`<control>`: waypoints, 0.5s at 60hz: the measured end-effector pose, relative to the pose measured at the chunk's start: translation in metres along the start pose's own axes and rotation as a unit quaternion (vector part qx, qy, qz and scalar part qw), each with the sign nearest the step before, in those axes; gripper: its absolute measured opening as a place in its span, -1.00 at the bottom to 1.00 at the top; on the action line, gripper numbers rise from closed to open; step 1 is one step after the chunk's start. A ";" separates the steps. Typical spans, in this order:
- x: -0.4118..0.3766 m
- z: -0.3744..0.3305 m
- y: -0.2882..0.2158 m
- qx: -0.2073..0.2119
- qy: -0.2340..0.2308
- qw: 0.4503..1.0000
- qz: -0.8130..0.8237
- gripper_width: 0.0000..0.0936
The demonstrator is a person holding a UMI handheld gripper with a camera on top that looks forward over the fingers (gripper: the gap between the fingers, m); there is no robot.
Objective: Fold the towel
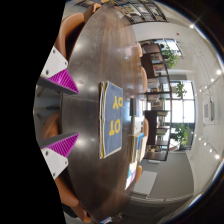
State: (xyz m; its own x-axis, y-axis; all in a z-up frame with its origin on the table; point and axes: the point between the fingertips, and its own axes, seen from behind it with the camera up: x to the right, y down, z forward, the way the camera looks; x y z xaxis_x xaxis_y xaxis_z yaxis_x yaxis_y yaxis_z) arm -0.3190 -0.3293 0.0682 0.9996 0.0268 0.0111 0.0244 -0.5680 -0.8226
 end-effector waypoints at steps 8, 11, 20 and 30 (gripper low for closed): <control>-0.073 0.073 -0.030 -0.012 -0.037 0.999 -0.020 0.57; -0.089 0.103 -0.046 -0.014 -0.046 0.999 -0.023 0.58; -0.125 0.184 -0.091 -0.010 -0.038 0.999 -0.033 0.52; -0.133 0.248 -0.112 -0.018 -0.028 0.998 -0.047 0.40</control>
State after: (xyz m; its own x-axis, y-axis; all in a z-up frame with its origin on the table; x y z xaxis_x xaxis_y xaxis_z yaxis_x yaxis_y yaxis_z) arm -0.4590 -0.0659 0.0177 0.9904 0.1270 0.0546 0.1197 -0.5901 -0.7984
